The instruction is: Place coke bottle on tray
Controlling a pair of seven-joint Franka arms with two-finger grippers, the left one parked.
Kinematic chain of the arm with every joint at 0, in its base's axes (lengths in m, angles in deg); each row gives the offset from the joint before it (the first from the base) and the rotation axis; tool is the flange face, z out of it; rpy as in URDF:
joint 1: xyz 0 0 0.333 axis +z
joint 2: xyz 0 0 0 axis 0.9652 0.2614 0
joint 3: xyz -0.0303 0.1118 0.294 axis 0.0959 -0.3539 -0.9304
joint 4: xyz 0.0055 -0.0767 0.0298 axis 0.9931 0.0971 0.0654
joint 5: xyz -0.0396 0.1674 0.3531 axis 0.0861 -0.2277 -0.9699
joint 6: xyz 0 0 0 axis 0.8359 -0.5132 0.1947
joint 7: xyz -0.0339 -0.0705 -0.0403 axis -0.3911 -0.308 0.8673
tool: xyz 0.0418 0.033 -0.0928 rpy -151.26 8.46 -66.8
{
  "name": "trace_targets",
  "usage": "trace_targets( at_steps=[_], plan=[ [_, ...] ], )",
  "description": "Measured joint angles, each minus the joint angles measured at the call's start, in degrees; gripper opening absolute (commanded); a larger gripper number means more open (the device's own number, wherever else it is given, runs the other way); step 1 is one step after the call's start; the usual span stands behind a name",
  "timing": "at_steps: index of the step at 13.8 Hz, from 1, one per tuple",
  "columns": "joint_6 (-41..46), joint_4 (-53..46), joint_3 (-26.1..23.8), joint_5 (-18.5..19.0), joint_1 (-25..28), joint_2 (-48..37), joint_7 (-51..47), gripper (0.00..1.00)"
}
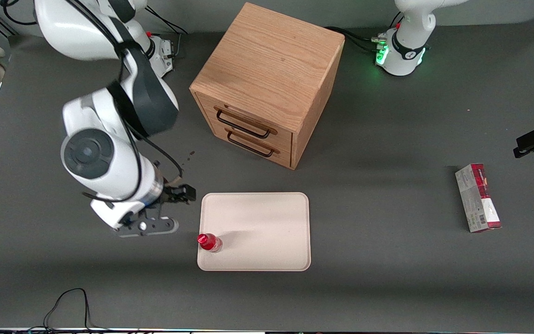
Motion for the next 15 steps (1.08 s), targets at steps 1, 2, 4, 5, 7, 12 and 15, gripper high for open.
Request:
trace_targets(
  at_steps=[1,2,4,5,7,12,15],
  plan=[
    [2.4,0.4,0.4,0.1,-0.2,-1.9,-0.1,1.00],
    [3.8,1.5,1.2,0.2,-0.6,-4.1,-0.1,1.00],
    [4.2,6.2,2.4,0.2,-2.0,-9.0,0.2,1.00],
    [4.2,9.2,2.6,0.2,-3.0,-11.5,0.7,1.00],
    [3.1,15.1,2.9,0.2,-5.8,-16.2,3.6,1.00],
    [-3.9,31.0,3.2,-0.5,-15.6,-29.4,11.0,1.00],
    [-5.6,35.4,3.3,-0.6,-18.5,-33.9,14.4,1.00]
  ],
)
